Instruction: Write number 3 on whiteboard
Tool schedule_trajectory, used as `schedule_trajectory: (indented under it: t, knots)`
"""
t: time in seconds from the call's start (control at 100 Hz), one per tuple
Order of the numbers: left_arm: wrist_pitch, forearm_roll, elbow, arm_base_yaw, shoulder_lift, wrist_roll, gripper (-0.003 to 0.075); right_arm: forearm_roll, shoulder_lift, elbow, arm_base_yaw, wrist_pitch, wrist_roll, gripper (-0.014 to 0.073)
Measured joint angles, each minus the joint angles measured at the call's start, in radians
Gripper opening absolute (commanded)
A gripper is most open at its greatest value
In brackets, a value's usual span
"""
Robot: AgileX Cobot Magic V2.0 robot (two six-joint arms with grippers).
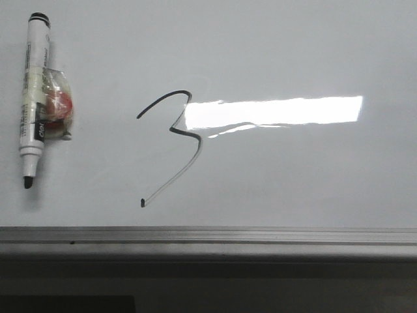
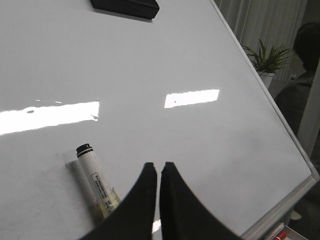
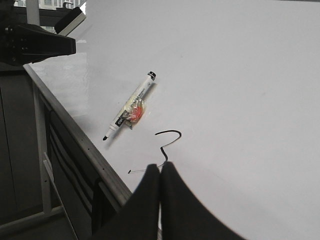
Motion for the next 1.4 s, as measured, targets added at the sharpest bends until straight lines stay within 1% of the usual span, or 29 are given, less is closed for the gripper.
schedule_trajectory:
  t: [0.19, 0.29, 0.35, 0.41, 0.5, 0.54, 0.61, 0.68, 0.79, 0.93, 1.0, 1.07, 1.14, 1.28, 1.4]
  knots:
    - [0.000, 0.000, 0.003, 0.000, 0.000, 0.000, -0.0020, 0.000, 0.000, 0.000, 0.000, 0.000, 0.002, -0.0051]
    - [-0.012, 0.002, 0.029, 0.000, 0.000, 0.000, -0.0020, 0.000, 0.000, 0.000, 0.000, 0.000, 0.002, -0.0051]
    - [-0.038, 0.046, 0.054, 0.007, 0.000, -0.004, -0.0020, 0.000, 0.000, 0.000, 0.000, 0.000, 0.002, -0.0051]
    - [-0.065, 0.117, 0.074, 0.033, 0.000, -0.051, -0.0020, 0.000, 0.000, 0.000, 0.000, 0.000, 0.002, -0.0051]
    - [-0.067, 0.255, 0.092, 0.109, 0.000, -0.182, -0.0020, 0.000, 0.000, 0.000, 0.000, 0.000, 0.002, -0.0051]
    - [-0.046, 0.318, 0.092, 0.157, 0.000, -0.238, -0.0020, 0.000, 0.000, 0.000, 0.000, 0.000, 0.002, -0.0051]
    - [0.001, 0.407, 0.094, 0.247, 0.000, -0.299, -0.0020, 0.000, 0.000, 0.000, 0.000, 0.000, 0.002, -0.0051]
    - [0.044, 0.471, 0.096, 0.343, 0.000, -0.326, -0.0020, 0.000, 0.000, 0.000, 0.000, 0.000, 0.002, -0.0051]
    - [0.068, 0.549, 0.121, 0.500, -0.005, -0.337, -0.0020, 0.000, 0.000, 0.000, 0.000, 0.000, 0.002, -0.0051]
    - [0.080, 0.587, 0.169, 0.681, -0.066, -0.342, -0.0020, 0.000, 0.000, 0.000, 0.000, 0.000, 0.002, -0.0051]
    - [0.095, 0.592, 0.195, 0.751, -0.117, -0.342, -0.0020, 0.000, 0.000, 0.000, 0.000, 0.000, 0.002, -0.0051]
    - [0.143, 0.594, 0.206, 0.800, -0.172, -0.344, -0.0020, 0.000, 0.000, 0.000, 0.000, 0.000, 0.002, -0.0051]
    - [0.197, 0.594, 0.208, 0.824, -0.222, -0.346, -0.0020, 0.000, 0.000, 0.000, 0.000, 0.000, 0.002, -0.0051]
    - [0.287, 0.601, 0.208, 0.833, -0.258, -0.366, -0.0020, 0.000, 0.000, 0.000, 0.000, 0.000, 0.002, -0.0051]
    - [0.382, 0.667, 0.208, 0.833, -0.258, -0.421, -0.0020, 0.001, 0.000, 0.000, 0.000, 0.000, 0.002, -0.0051]
